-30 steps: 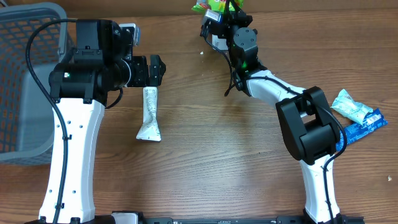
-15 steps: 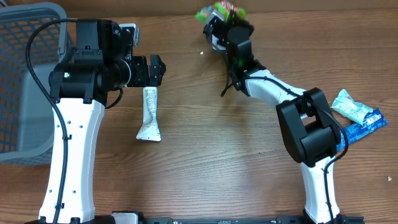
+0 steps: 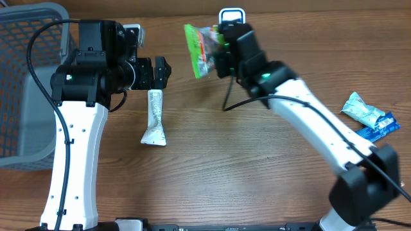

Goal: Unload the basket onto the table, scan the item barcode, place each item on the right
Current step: 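Carry the green bag right and drop it near the other items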

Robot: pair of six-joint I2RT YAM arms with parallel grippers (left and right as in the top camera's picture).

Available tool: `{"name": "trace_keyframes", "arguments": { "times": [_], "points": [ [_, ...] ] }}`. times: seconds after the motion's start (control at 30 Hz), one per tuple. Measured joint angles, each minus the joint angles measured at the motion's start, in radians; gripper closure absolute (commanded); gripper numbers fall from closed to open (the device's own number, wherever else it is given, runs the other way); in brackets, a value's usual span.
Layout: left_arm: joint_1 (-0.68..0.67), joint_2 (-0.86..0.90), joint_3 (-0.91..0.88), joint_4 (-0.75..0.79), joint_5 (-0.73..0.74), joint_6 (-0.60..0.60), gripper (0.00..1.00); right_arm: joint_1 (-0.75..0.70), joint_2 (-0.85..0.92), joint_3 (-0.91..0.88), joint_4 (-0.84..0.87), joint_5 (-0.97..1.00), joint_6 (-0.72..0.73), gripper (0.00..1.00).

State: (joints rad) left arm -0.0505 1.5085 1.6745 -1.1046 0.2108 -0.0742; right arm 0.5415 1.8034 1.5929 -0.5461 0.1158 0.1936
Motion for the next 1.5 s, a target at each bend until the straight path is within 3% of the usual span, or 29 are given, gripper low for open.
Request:
{"name": "trace_keyframes", "arguments": {
  "times": [0.23, 0.4, 0.53, 0.57, 0.63, 0.67, 0.73, 0.9, 1.13, 1.3, 1.5],
  "points": [
    [0.000, 0.000, 0.000, 0.001, 0.000, 0.000, 0.00, -0.253, -0.024, 0.002, -0.351, -0.135, 0.248, 0.96],
    [0.000, 0.000, 0.000, 0.001, 0.000, 0.000, 0.00, -0.528, -0.024, -0.040, -0.406, -0.091, 0.301, 0.96],
    [0.000, 0.000, 0.000, 0.000, 0.000, 0.000, 0.00, -0.668, -0.004, -0.101, -0.373, -0.055, 0.312, 0.94],
    [0.000, 0.000, 0.000, 0.000, 0.000, 0.000, 0.00, -0.703, 0.007, -0.118, -0.358, -0.048, 0.315, 0.86],
    [0.000, 0.001, 0.000, 0.000, 0.000, 0.000, 0.00, -0.756, 0.026, -0.145, -0.343, -0.042, 0.324, 0.38],
    [0.000, 0.001, 0.000, 0.001, 0.000, 0.000, 0.00, -0.782, 0.035, -0.154, -0.343, -0.039, 0.326, 0.24],
    [0.000, 0.001, 0.000, 0.000, 0.000, 0.000, 0.00, -0.806, 0.037, -0.159, -0.343, -0.037, 0.327, 0.09],
    [0.000, 0.001, 0.000, 0.001, 0.000, 0.000, 0.00, -0.822, 0.037, -0.157, -0.372, -0.078, 0.318, 0.08],
    [0.000, 0.001, 0.000, 0.000, 0.000, 0.000, 0.00, -0.761, 0.033, -0.072, -0.388, -0.303, 0.249, 0.08],
    [0.000, 0.001, 0.000, 0.000, 0.000, 0.000, 0.00, -0.612, 0.019, -0.057, -0.321, -0.522, 0.216, 0.08],
    [0.000, 0.001, 0.000, 0.000, 0.000, 0.000, 0.00, -0.362, 0.019, -0.057, -0.218, -0.612, 0.219, 0.08]
  ]
}}
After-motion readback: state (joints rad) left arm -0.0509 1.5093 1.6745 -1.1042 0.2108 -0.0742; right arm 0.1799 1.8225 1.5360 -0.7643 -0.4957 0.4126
